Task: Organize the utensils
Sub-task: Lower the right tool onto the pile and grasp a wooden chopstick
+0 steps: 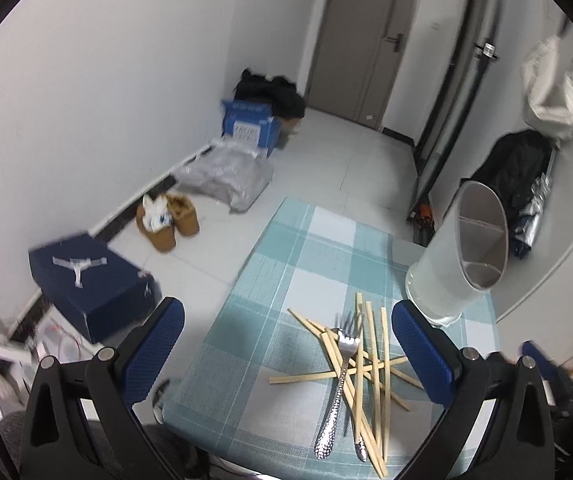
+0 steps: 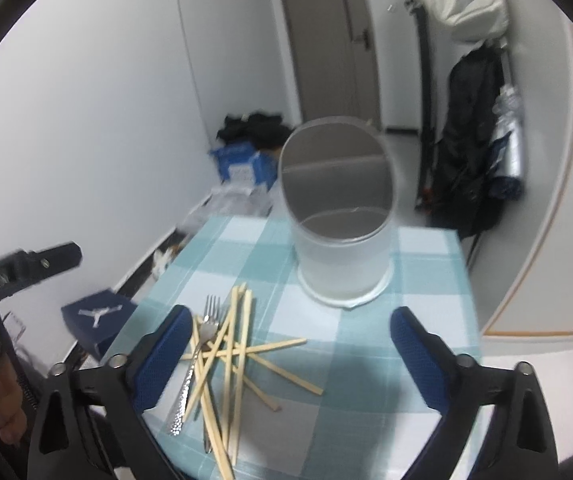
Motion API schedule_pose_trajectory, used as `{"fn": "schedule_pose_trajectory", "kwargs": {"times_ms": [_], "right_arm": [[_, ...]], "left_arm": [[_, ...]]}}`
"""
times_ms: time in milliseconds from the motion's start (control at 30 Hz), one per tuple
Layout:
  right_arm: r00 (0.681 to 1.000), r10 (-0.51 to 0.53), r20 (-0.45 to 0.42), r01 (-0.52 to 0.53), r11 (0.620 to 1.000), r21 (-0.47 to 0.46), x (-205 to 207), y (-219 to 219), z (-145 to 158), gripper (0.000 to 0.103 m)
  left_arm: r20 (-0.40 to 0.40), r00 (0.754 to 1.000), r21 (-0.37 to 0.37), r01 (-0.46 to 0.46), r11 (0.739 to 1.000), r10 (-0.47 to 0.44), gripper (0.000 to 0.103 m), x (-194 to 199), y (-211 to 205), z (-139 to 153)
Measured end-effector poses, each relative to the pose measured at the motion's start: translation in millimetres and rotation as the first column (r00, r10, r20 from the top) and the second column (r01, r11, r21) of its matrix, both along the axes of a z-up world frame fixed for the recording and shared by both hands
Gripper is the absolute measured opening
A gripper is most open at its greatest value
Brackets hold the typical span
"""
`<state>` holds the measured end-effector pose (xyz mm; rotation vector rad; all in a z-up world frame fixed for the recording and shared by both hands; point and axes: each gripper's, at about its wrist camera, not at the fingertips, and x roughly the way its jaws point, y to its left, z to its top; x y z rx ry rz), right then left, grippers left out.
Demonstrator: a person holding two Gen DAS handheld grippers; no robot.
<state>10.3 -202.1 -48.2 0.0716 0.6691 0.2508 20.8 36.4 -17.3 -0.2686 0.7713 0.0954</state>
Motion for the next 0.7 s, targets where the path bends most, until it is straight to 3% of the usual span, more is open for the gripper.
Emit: {"fn": "schedule_pose_trajectory", "kwargs": {"times_ms": [67,200,267,400,433,600,700], "right_arm": [[0.998,0.027,-0.058,-0.028,0.999,-0.018,16,7,-7,0.087],[0.98,0.094,-0.178,-0.104,0.993,-0.048,45,27,-33,0.063],[0.965,0.123,-0.231,-0.136,0.99,-0.043,58,37,-48,0.059],[0.948,0.15,-0.28,-0.163,0.986,-0.023,79,51,-70,0.049],[0.947,0.149,-0.286,-0.161,0.987,-0.02,83,53,-72,0.042],[0.93,0.175,-0.322,-0.164,0.984,0.063,98,57,-88,0.028],[0.92,0.184,-0.346,-0.162,0.982,0.092,103,57,-93,0.026]], "left_arm": [[-0.015,1.0,-0.018,-0.016,1.0,0.015,0.102,3,7,-1],[-0.037,0.999,-0.048,-0.037,0.998,0.035,0.102,8,21,-6],[-0.049,0.998,-0.084,-0.039,0.996,0.035,0.102,10,27,-10],[-0.088,0.995,-0.117,-0.046,0.992,0.036,0.102,17,35,-16],[-0.102,0.994,-0.126,-0.05,0.991,0.037,0.102,18,37,-19],[-0.131,0.991,-0.15,-0.053,0.987,0.033,0.102,22,44,-23],[-0.137,0.99,-0.164,-0.046,0.985,0.023,0.102,25,45,-27]]}}
